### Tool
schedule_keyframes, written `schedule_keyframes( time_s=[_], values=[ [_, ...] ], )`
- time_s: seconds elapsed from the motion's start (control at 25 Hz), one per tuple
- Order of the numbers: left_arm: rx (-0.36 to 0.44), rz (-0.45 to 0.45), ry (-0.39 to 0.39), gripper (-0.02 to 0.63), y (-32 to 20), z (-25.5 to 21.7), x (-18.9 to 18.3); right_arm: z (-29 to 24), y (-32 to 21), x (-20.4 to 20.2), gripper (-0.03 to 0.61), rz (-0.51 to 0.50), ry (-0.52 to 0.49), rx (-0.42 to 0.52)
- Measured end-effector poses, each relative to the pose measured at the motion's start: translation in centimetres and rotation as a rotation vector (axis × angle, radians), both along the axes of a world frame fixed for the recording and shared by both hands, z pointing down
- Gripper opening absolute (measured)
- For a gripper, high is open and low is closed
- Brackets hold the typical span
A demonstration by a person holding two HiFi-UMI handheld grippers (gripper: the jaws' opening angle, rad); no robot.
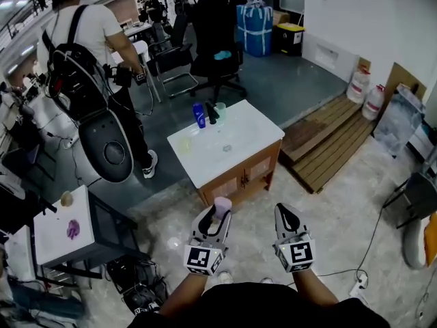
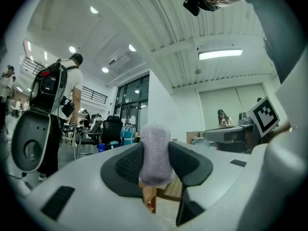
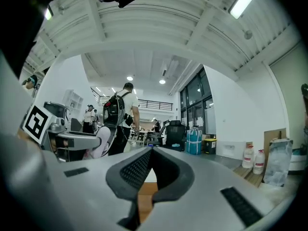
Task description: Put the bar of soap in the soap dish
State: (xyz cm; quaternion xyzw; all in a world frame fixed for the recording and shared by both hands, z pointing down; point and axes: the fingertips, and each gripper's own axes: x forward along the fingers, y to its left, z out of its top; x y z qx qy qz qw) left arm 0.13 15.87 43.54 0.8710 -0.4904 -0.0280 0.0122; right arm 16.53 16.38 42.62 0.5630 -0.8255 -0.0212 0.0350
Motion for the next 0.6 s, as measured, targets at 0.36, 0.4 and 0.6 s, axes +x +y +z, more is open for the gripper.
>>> schedule_keyframes(
  time_s=[0.36, 0.4, 0.6],
  values=[
    [-0.018, 0.014, 0.011, 0.187, -1.9, 0.9, -5.5, 0.4, -2.1, -6.2, 0.017, 0.016, 0.007, -0.004],
    [-0.019, 0.012, 0.012, 0.187, -2.2, 0.9, -6.0, 0.3, -2.4, -6.7, 0.017, 0.015, 0.008, -0.003],
    [-0.024, -0.002, 0.021, 0.187, -3.5, 1.1, -7.4, 0.2, -3.2, -8.3, 0.017, -0.005, 0.019, 0.001]
  ],
)
